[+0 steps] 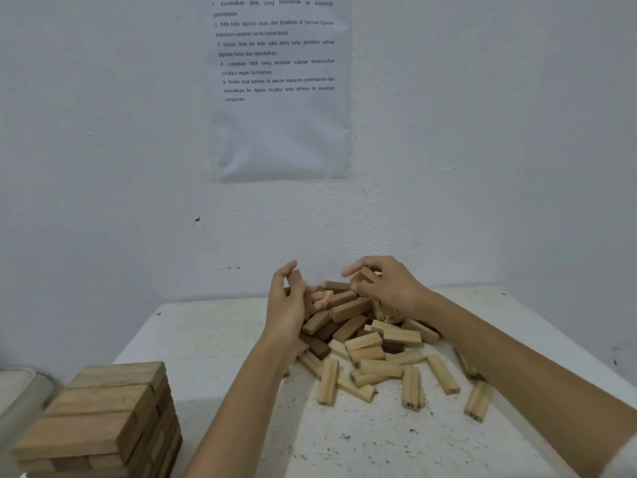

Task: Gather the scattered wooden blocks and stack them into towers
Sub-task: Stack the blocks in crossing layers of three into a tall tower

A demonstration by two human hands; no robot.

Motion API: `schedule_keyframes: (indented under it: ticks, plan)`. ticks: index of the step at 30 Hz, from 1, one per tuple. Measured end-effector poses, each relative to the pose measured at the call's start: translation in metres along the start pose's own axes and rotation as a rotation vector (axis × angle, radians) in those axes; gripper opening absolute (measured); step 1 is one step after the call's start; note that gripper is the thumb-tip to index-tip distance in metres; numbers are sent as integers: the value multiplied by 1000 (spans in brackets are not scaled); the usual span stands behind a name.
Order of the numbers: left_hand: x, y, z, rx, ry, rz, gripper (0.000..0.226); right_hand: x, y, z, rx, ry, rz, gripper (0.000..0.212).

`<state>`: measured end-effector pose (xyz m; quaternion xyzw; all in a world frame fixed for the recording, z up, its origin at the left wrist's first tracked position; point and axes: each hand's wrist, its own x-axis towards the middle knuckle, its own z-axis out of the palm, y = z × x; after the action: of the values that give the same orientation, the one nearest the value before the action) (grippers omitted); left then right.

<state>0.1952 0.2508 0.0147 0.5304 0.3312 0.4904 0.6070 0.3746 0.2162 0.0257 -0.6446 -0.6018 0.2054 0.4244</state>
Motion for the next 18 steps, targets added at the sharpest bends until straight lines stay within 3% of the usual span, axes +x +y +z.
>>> schedule_keyframes:
  ticks: [12,18]
  plan:
    - [10,-8,-6,4,92,88,27,65,20,20,-384,-139,-182,19]
    - [11,-12,-9,21,107,59,30,67,19,26,-664,-206,-159,28]
